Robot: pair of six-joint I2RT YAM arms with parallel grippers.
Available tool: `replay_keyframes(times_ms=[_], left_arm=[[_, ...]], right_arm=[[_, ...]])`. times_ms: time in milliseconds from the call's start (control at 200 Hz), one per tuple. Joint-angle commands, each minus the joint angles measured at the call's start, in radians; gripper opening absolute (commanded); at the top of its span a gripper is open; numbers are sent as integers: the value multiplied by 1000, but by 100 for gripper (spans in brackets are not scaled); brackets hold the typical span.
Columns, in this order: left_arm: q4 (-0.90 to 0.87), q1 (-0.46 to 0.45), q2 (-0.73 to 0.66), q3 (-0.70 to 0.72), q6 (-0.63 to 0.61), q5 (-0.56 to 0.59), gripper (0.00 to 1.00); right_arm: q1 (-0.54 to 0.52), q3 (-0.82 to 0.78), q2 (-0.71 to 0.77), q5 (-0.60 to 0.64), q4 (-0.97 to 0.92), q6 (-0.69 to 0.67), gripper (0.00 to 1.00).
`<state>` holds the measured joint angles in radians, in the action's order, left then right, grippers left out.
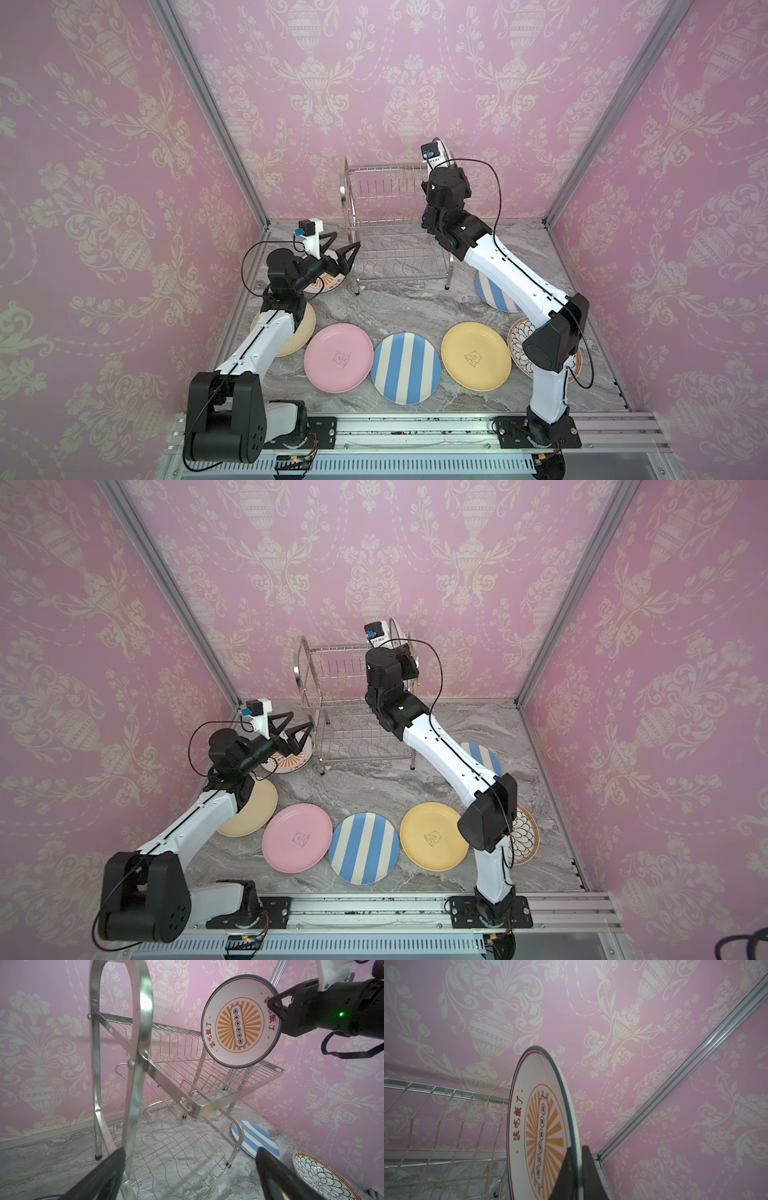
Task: Load plates into a dish rack
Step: Place the plate on the dish rack.
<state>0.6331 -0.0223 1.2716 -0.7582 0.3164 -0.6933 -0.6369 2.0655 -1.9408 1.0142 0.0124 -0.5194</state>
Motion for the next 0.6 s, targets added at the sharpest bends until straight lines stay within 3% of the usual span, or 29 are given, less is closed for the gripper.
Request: replay_keyframes(times_ms=[0,595], left_arm=[[-16,7,-15,2,-9,1,99],[-12,7,-6,5,-9,-2,99]], right_arm=[[7,37,-22,16,9,47,0],[21,93,-69,4,-69,89,0]])
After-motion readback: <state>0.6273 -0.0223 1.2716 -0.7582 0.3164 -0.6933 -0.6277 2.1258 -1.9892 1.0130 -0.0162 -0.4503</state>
